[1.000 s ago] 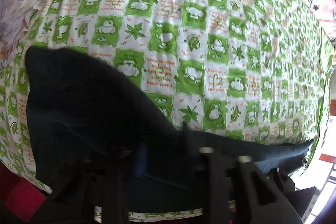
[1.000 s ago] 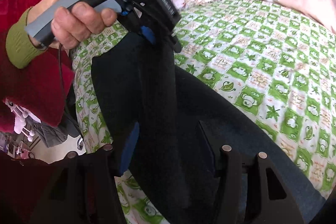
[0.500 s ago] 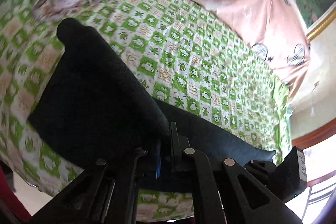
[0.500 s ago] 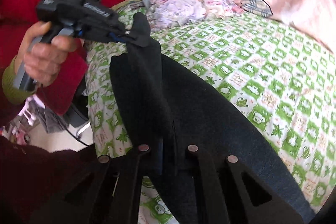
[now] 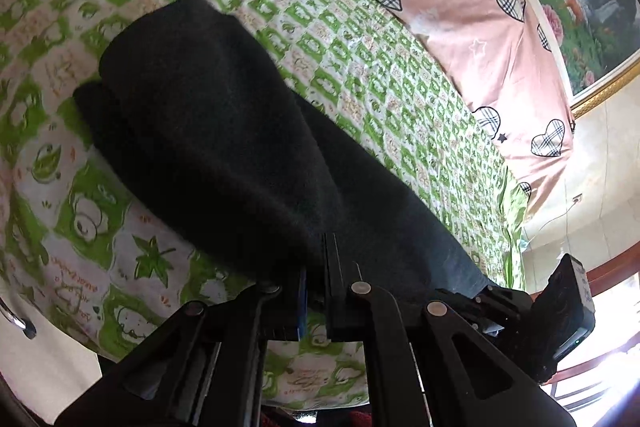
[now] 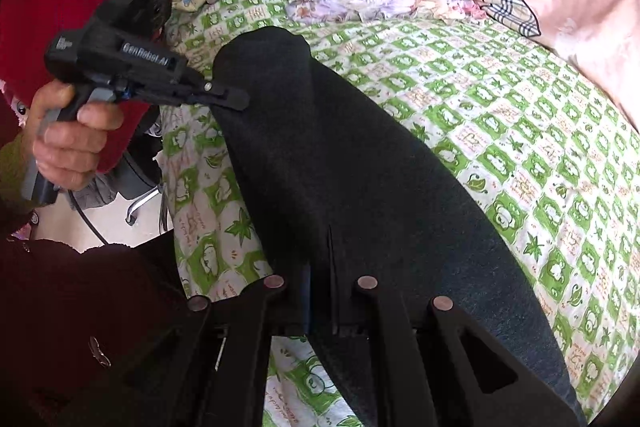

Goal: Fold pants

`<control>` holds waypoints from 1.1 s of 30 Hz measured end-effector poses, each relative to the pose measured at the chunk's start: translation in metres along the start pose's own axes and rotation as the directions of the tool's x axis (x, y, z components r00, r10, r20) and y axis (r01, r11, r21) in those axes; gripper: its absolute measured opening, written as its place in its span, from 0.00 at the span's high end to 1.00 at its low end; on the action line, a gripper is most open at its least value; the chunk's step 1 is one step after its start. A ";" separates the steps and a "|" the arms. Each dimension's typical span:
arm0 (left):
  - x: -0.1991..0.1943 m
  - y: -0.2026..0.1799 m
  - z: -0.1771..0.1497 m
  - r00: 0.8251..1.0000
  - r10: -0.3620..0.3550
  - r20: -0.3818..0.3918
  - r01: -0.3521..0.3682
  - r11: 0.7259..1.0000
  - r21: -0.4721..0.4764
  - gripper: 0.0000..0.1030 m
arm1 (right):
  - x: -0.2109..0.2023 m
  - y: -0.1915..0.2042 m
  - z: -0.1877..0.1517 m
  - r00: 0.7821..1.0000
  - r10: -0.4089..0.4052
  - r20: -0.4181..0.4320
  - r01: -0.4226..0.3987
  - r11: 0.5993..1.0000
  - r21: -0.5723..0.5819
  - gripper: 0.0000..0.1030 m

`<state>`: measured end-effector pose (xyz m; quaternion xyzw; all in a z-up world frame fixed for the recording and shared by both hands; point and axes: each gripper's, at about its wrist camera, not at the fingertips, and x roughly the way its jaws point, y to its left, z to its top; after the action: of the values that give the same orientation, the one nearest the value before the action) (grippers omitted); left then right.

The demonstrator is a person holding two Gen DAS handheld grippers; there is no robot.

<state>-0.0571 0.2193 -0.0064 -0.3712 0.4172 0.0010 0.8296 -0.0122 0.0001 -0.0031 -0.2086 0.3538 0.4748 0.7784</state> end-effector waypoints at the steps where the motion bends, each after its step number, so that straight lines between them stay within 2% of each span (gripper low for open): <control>1: 0.001 0.004 -0.002 1.000 -0.005 -0.002 0.005 1.000 -0.008 0.96 | 0.002 0.001 0.000 1.000 -0.002 -0.009 0.002 1.000 -0.003 0.92; 7: 0.008 0.025 -0.007 0.999 -0.046 -0.013 0.045 0.998 -0.047 0.96 | 0.013 0.007 -0.001 0.998 -0.007 -0.060 0.007 1.000 -0.013 0.91; 13: 0.008 0.034 -0.005 0.998 -0.062 -0.019 0.061 0.997 -0.041 0.93 | 0.015 0.008 0.000 0.997 0.005 -0.072 -0.004 1.000 0.010 0.84; 16: 0.002 0.039 -0.002 0.999 -0.049 -0.016 0.049 0.998 -0.049 0.86 | 0.014 0.008 0.000 0.998 0.011 -0.068 -0.010 1.000 0.015 0.72; 17: -0.002 0.041 0.000 0.999 -0.040 -0.007 0.039 0.998 -0.058 0.85 | 0.012 0.008 0.001 0.998 0.011 -0.064 -0.010 1.000 0.016 0.63; 18: -0.005 0.043 0.001 0.999 -0.036 -0.001 0.036 0.997 -0.064 0.84 | 0.011 0.009 0.001 0.998 0.011 -0.055 -0.010 1.000 0.013 0.58; 19: -0.009 0.045 0.002 1.000 -0.030 0.005 0.030 0.997 -0.070 0.83 | 0.009 0.010 0.001 0.999 0.016 -0.048 -0.016 1.000 0.010 0.57; 22: -0.021 0.050 0.007 1.000 0.013 0.027 -0.011 0.997 -0.081 0.71 | 0.003 0.011 0.004 0.999 0.042 -0.024 -0.041 0.999 0.016 0.57; 26: -0.035 0.058 0.014 0.994 0.093 0.063 -0.086 0.991 -0.101 0.46 | -0.003 0.005 0.011 0.998 0.064 0.015 -0.065 0.997 0.045 0.57; 28: -0.042 0.063 0.018 0.988 0.129 0.084 -0.118 0.986 -0.119 0.41 | -0.006 -0.003 0.015 0.997 0.066 0.040 -0.069 0.994 0.080 0.57; 29: -0.043 0.065 0.021 0.986 0.146 0.083 -0.134 0.982 -0.129 0.34 | -0.007 -0.007 0.018 0.997 0.060 0.049 -0.065 0.993 0.100 0.57; 30: -0.043 0.069 0.024 0.984 0.162 0.078 -0.149 0.978 -0.143 0.32 | -0.008 -0.013 0.020 0.997 0.050 0.058 -0.057 0.990 0.125 0.57; 33: -0.041 0.079 0.030 0.988 0.143 0.063 -0.129 0.975 -0.180 0.31 | -0.010 -0.037 0.032 0.996 0.003 0.094 -0.023 0.977 0.210 0.56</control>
<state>-0.0876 0.3075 -0.0152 -0.4132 0.4081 0.1086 0.8068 0.0290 -0.0014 0.0248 -0.1002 0.3670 0.4489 0.8086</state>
